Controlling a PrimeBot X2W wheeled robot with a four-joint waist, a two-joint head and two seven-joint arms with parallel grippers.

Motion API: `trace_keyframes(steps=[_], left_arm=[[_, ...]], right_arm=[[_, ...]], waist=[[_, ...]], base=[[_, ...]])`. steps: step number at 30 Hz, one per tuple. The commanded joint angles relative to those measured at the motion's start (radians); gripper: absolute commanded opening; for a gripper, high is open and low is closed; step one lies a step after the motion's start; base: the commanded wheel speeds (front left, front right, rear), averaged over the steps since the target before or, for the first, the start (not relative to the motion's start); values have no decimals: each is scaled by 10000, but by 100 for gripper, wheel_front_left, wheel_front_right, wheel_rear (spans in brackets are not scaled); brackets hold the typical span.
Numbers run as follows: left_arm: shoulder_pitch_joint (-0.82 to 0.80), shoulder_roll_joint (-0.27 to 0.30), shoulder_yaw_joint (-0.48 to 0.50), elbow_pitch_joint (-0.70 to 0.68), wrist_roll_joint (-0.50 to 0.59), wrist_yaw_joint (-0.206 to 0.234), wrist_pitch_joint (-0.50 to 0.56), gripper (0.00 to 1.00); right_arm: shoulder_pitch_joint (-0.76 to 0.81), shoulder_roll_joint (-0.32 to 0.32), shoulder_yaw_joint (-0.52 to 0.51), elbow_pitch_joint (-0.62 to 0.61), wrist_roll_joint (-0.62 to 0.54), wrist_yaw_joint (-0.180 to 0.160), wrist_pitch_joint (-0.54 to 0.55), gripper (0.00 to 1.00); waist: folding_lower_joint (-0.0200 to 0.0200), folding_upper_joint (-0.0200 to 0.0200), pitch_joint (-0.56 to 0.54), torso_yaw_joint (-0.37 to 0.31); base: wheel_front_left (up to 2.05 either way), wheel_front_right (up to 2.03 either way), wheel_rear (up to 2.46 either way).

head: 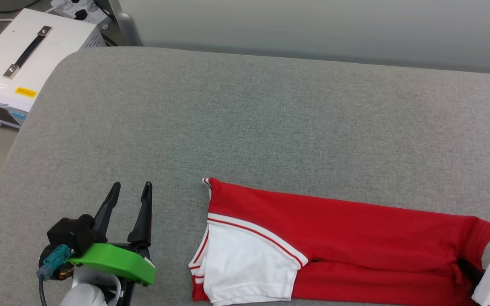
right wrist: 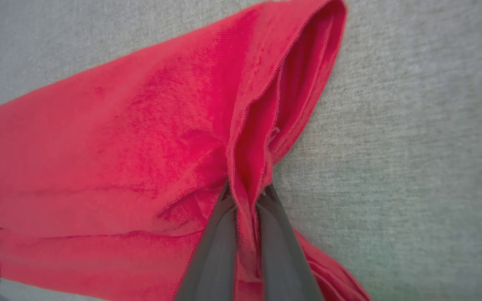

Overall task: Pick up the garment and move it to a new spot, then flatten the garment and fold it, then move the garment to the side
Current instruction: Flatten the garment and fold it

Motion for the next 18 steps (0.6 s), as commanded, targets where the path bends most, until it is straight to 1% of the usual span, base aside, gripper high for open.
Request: trace_keyframes(steps=[1,7,12,15,18], left_arm=[[-120,-70,59,63,159,-53,-56,100],[30,-105,42,176,203,-129,-56,100],[108,-111,-3,214,222,-163,-56,100],[144,-124,-66,247,231,-183,-56,100],[193,-158,-105,278,228,-180,-57,100]], right_arm=[[-18,183,212,297,-9,65,-62,0],[-47,-300,-126,488,-271,65,-825,0],[-104,-782,-753,785,-765,65,-1456,0],[-135,-937,-1165,973,-1129,65,-1671,0],[-85,-948,-1421,991,-1385,65,-1730,0]], waist=[[0,0,-94,-23],[0,0,-388,-118],[0,0,-576,-221],[0,0,-674,-272],[0,0,-788,-321]], base=[[0,0,0],[0,0,0],[0,0,0],[0,0,0],[0,0,0]])
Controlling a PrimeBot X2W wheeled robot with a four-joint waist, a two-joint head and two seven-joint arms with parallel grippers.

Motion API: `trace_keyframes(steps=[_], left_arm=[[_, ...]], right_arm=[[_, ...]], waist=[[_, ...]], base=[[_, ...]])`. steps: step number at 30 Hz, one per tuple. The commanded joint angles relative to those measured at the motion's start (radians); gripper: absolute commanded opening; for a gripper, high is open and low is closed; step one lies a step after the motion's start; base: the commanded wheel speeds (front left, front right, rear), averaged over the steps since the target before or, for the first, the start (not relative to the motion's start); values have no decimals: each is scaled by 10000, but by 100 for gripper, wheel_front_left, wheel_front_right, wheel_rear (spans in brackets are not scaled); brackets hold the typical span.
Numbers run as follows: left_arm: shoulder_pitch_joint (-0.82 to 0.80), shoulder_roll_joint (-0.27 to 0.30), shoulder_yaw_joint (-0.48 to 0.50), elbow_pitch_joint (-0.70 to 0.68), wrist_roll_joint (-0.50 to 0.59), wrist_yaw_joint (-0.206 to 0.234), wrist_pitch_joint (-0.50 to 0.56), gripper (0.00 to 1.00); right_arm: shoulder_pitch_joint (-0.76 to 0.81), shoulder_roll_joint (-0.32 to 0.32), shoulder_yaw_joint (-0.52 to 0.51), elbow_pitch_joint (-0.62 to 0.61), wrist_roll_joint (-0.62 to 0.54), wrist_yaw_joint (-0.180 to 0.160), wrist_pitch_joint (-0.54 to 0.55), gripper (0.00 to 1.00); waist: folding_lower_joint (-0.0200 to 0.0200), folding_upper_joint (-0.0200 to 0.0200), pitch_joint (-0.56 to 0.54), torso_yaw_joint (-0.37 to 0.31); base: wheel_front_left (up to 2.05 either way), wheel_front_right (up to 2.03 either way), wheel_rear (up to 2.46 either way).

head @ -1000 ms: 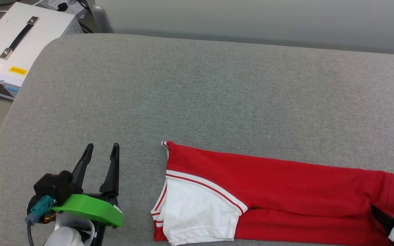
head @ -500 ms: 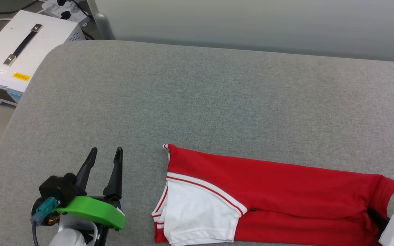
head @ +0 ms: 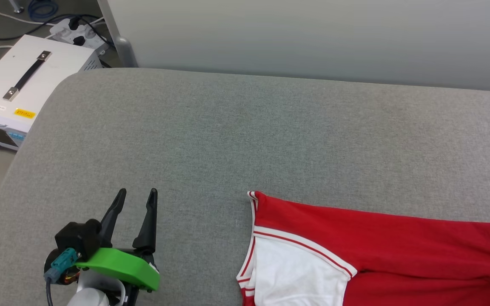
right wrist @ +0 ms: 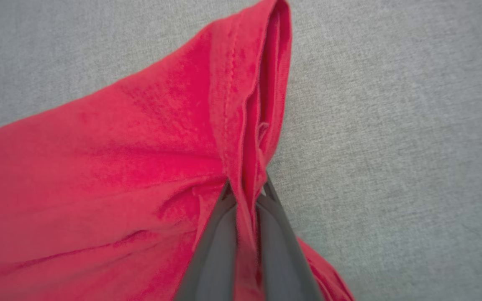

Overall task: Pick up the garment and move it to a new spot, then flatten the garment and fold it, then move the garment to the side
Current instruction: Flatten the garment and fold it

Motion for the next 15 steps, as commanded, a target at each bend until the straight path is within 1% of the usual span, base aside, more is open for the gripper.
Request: trace_keyframes(steps=[1,4,8,12,14,15], left_arm=[[148,-57,-37,22,68,-76,-57,100],[228,-106,-69,27,70,-74,-57,100],[337,-177,-116,42,76,-81,-57,100],[393,-235,-167,72,72,-109,-57,100],[407,-254,-176,81,69,-123,-57,100],[420,-261,-165,79,66,-125,-57,100]], right_arm=[[-22,-13,-72,-58,-138,-19,-25,0],[136,115,-104,-433,-242,-19,71,0],[422,513,-80,-1310,-274,-19,360,0],[827,1073,34,-2436,-271,-19,931,0],[1039,1386,250,-3072,-317,-19,1355,0],[1104,1631,297,-3420,-328,-19,1528,0]], waist=[[0,-1,-92,-55],[0,-1,-209,-108],[0,-1,-372,-131],[0,-1,-482,-82],[0,-1,-530,-45],[0,-1,-549,-25]], base=[[0,0,0],[0,0,0],[0,0,0],[0,0,0],[0,0,0],[0,0,0]])
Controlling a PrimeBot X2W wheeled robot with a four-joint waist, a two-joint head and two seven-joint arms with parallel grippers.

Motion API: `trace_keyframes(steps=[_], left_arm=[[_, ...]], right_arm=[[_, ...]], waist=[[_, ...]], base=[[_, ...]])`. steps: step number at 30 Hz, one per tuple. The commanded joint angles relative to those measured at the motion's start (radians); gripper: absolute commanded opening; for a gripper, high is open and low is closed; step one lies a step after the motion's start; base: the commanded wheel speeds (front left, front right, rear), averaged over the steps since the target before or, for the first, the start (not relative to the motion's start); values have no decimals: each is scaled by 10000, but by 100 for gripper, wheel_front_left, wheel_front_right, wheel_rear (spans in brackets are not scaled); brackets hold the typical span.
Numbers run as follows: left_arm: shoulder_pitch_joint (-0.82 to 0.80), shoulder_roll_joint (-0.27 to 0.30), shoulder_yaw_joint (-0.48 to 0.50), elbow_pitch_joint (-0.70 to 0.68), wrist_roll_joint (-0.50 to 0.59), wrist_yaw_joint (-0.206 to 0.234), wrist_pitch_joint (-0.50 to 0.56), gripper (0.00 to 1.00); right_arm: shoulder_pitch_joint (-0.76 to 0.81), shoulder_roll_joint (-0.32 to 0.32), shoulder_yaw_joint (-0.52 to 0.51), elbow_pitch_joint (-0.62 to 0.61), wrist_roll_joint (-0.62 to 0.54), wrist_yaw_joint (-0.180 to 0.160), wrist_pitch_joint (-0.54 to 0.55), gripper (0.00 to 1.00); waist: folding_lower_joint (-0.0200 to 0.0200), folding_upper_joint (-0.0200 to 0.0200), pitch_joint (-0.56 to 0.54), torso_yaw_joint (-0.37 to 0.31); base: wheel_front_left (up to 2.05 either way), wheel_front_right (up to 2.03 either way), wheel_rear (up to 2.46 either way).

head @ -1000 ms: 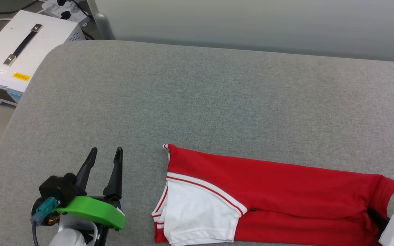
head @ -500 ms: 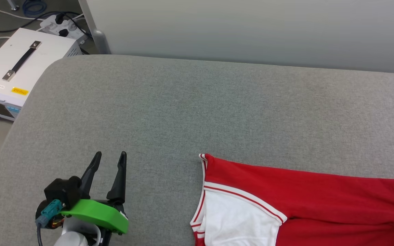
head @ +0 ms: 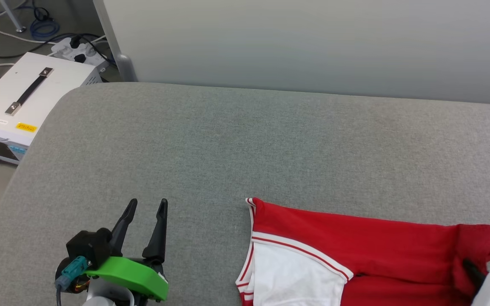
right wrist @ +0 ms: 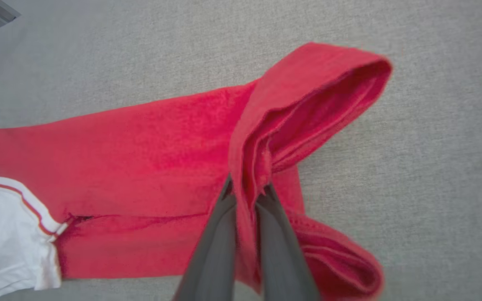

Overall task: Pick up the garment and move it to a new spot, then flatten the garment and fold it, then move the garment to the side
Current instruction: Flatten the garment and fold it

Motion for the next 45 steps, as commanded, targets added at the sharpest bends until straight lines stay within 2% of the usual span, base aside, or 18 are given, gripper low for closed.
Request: trace_keyframes(steps=[1,6,7,8,11,19,22,28,29,30,31,40,45], left_arm=[[141,-55,36,30,62,-50,-57,100],[164,-132,106,44,53,-70,-57,100],[163,-192,141,67,68,-89,-57,100],[159,-212,149,77,78,-102,-57,100],[138,-246,195,83,99,-123,-57,100],[89,-217,405,84,128,-165,-57,100],[67,-233,397,97,152,-195,-57,100],[44,-270,389,115,183,-219,-57,100],[45,-277,389,116,189,-226,-57,100],[42,-282,389,120,193,-232,-57,100],[36,-288,390,126,199,-240,-57,100],[64,-295,475,170,225,-256,-57,100],[96,-338,467,163,252,-269,-57,100]], right_arm=[[153,373,116,-451,-43,-6,235,0],[309,1586,660,-1609,24,-6,1201,0],[210,1975,1170,-1912,74,-6,1584,0],[149,2074,1299,-1934,123,-6,1652,0],[-30,2170,1766,-1825,464,-6,1679,0],[-934,2182,3521,-208,2347,-6,155,0],[-1388,2183,4293,478,2452,-6,-276,0],[-2006,2184,5059,1667,2438,-6,-923,0],[-2102,2184,5135,1871,2394,-6,-1046,4],[-2179,2184,5206,2010,2347,-6,-1148,66],[-2254,2184,5271,2169,2359,-6,-1276,100],[-2508,2184,6480,2234,3032,-6,-1316,100],[-2658,2185,6343,1869,2824,-6,-1384,100]], waist=[[0,-1,-48,61],[0,-1,-88,209],[0,-1,-90,300],[0,-1,-90,343],[0,-1,-78,457],[0,-1,-5,737],[0,-1,7,862],[0,-1,61,1048],[0,-1,86,1078],[0,-1,102,1099],[0,-1,115,1119],[0,-1,56,1097],[0,-1,-64,950]], base=[[0,0,0],[0,0,0],[0,0,0],[0,0,0],[0,0,0],[0,0,0],[0,0,0],[0,0,0],[0,0,0],[0,0,0],[0,0,0],[0,0,0],[0,0,0]])
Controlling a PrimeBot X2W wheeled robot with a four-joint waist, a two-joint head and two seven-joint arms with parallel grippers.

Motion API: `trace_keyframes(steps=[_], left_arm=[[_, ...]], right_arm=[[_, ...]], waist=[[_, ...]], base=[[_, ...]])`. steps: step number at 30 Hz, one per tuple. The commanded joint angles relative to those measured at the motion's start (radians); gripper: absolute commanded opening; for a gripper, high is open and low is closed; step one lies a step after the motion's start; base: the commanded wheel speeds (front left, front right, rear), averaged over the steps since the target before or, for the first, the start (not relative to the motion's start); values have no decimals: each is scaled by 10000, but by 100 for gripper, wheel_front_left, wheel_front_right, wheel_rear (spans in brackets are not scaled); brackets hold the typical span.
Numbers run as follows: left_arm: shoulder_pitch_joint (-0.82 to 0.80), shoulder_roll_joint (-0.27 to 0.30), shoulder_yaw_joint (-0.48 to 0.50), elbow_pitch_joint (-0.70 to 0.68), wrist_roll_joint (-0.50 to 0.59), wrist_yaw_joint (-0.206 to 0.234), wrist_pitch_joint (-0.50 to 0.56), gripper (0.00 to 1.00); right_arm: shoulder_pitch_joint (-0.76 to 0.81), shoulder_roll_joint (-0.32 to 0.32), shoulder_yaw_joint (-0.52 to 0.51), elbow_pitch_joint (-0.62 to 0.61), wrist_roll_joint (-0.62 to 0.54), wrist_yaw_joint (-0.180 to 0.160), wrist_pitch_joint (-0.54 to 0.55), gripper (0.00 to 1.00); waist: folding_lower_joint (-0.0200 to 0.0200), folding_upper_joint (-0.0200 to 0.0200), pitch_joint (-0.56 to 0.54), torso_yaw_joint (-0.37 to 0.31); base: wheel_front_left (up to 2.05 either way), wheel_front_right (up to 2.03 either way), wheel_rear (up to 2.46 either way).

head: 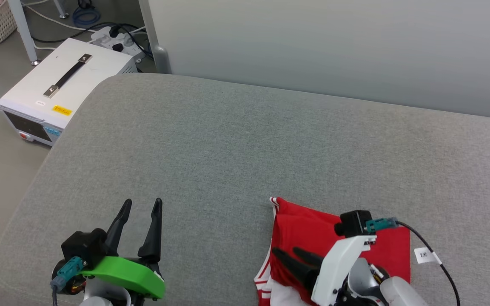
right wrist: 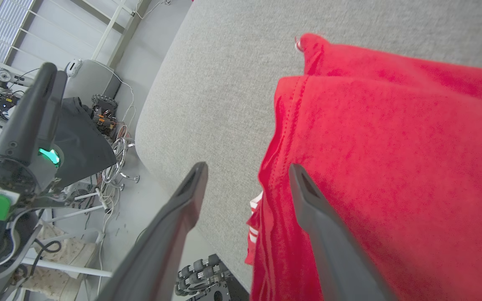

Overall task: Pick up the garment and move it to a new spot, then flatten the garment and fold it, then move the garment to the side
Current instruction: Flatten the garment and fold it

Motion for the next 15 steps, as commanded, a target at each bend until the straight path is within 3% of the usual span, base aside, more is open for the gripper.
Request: trace_keyframes(steps=[1,6,10,15], left_arm=[[87,-101,11,-34,63,-80,-57,100],[134,-199,38,-162,112,-88,-57,100],[133,-316,8,-249,183,-129,-57,100],[156,-460,-19,-326,292,-191,-57,100]], right_arm=[[-335,-46,-176,-143,-379,-6,-117,100],[-778,-94,-914,-847,-2852,-6,-441,100],[-1057,-959,-1483,-1484,-5015,-6,-1180,100],[-1042,-1713,-2357,-1881,-6215,-6,-2134,100]], waist=[[-1,0,-67,-98],[-1,0,-84,-336],[-1,0,-54,-539],[-1,0,19,-806]], base=[[0,0,0],[0,0,0],[0,0,0],[0,0,0]])
